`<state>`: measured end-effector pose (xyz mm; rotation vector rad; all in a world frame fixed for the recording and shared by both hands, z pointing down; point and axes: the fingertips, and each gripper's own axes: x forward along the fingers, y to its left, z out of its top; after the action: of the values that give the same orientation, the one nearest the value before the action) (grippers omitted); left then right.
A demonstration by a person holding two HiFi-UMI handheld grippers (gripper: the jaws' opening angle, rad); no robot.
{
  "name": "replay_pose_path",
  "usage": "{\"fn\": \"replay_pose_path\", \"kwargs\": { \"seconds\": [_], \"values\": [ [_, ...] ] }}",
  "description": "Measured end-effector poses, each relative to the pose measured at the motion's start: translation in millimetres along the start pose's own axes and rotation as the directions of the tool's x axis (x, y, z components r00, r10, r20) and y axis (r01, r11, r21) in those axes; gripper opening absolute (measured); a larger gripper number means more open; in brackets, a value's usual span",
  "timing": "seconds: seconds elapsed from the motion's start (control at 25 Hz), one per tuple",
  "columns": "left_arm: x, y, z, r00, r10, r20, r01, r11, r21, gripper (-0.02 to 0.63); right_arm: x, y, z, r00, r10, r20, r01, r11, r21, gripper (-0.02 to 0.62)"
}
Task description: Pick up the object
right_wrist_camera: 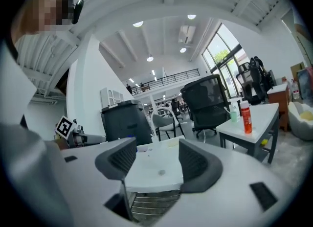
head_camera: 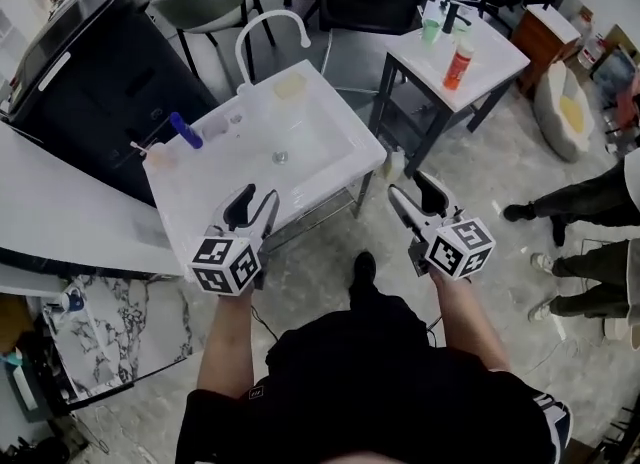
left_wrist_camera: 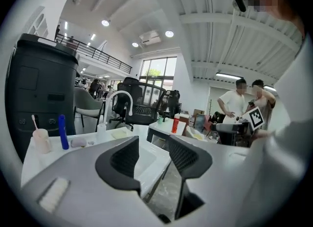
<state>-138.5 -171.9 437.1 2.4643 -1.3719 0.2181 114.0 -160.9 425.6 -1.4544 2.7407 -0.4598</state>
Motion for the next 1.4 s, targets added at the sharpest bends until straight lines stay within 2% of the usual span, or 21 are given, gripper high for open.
{"fn": "replay_pose_path", "kwargs": {
  "seconds": [0.28, 0.52, 0.84, 1.0, 1.16, 1.4],
  "values": [
    [85.9, 3.0, 39.0, 0.998, 0.064, 0.008, -0.064, 0.998, 0.014, 0.201, 60.5, -78.3, 29.5, 0.996, 0.081, -0.030, -0.081, 0.997, -0.005, 0.258],
    [115.1, 21.7, 57.6, 0.996, 0.090, 0.028, -0.091, 0.996, 0.022, 0.215, 99.6, -89.8, 49.5, 0.993, 0.115, -0.017, -0.115, 0.993, -0.010, 0.258],
    [142.2, 49.2, 54.0, 1.000, -0.002, 0.007, 0.002, 1.000, 0.012, 0.215, 138.6, -81.4, 55.2, 0.997, 0.078, -0.029, -0.079, 0.996, -0.043, 0.258],
    [156.3, 59.8, 51.3, 0.999, -0.037, -0.014, 0.038, 0.998, 0.058, 0.216, 153.0, -69.5, 55.5, 0.997, 0.062, -0.038, -0.064, 0.997, -0.051, 0.258],
    [178.3, 75.6, 46.7, 0.997, -0.056, -0.059, 0.061, 0.993, 0.100, 0.225, 168.6, -60.8, 50.7, 0.997, 0.059, -0.057, -0.062, 0.997, -0.044, 0.256],
    [226.7, 91.1, 25.4, 0.982, -0.056, -0.182, 0.083, 0.986, 0.145, 0.233, 192.2, -79.9, 49.4, 0.996, 0.062, -0.063, -0.063, 0.998, -0.024, 0.256]
  ]
}}
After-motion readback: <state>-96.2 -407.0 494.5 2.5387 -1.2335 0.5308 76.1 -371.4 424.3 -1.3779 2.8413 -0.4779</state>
